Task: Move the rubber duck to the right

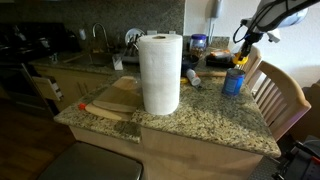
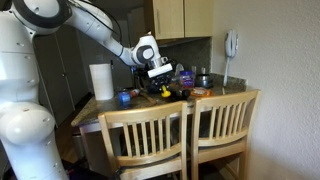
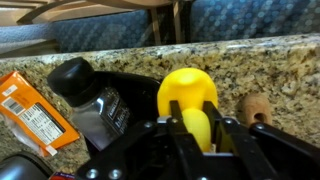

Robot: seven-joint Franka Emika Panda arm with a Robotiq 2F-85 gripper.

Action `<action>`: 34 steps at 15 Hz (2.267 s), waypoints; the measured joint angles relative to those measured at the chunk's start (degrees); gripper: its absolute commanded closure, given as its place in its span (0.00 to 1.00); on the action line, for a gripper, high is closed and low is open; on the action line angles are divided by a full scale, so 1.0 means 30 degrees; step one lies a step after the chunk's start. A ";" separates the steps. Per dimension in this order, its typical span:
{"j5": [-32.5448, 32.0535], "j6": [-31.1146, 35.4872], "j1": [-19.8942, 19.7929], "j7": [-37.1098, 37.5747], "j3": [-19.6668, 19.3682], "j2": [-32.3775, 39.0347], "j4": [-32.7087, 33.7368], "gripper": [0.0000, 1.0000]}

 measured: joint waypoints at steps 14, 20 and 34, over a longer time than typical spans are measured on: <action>0.0119 -0.2823 0.1281 0.0175 0.0893 -0.0276 0.2334 0.93; 0.0121 -0.4091 0.0483 0.0556 0.0731 0.3111 0.4714 0.93; 0.0262 -0.7825 -0.0306 0.0252 0.0988 0.4923 0.7871 0.93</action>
